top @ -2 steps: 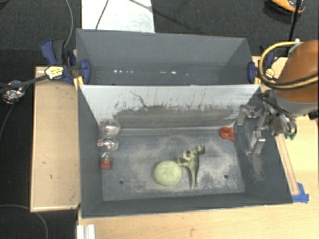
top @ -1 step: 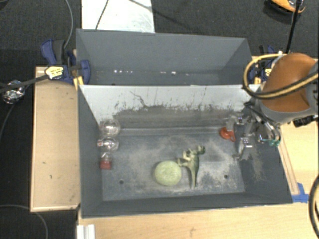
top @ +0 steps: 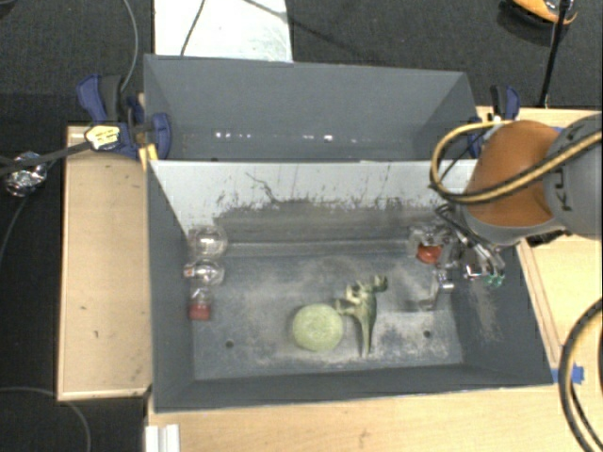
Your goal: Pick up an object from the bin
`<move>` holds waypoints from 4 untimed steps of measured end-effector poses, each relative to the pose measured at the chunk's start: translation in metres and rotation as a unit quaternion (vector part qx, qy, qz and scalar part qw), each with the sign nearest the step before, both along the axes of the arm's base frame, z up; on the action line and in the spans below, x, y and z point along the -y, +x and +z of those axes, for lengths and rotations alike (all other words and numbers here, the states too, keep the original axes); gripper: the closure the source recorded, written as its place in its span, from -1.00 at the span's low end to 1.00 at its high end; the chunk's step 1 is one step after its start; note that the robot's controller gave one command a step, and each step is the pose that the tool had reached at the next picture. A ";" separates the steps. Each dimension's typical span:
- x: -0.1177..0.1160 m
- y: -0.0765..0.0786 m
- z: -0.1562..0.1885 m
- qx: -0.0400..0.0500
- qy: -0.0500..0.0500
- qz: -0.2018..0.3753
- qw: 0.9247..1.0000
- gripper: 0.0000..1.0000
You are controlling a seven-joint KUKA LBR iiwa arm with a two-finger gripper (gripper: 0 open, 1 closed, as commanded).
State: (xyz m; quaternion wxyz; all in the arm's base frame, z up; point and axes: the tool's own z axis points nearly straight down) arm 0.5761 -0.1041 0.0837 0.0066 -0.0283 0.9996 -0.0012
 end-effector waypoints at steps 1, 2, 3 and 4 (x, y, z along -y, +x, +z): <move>-0.051 0.002 -0.012 -0.004 0.000 0.041 0.999 -1.00; -0.086 -0.007 -0.013 0.000 0.000 0.114 0.994 -1.00; -0.116 -0.030 -0.013 -0.003 -0.001 0.134 0.991 1.00; -0.116 -0.030 -0.013 -0.003 -0.001 0.135 0.991 1.00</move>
Offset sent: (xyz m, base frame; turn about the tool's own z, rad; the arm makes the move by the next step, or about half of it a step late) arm -0.0115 0.0916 -0.0137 -0.2411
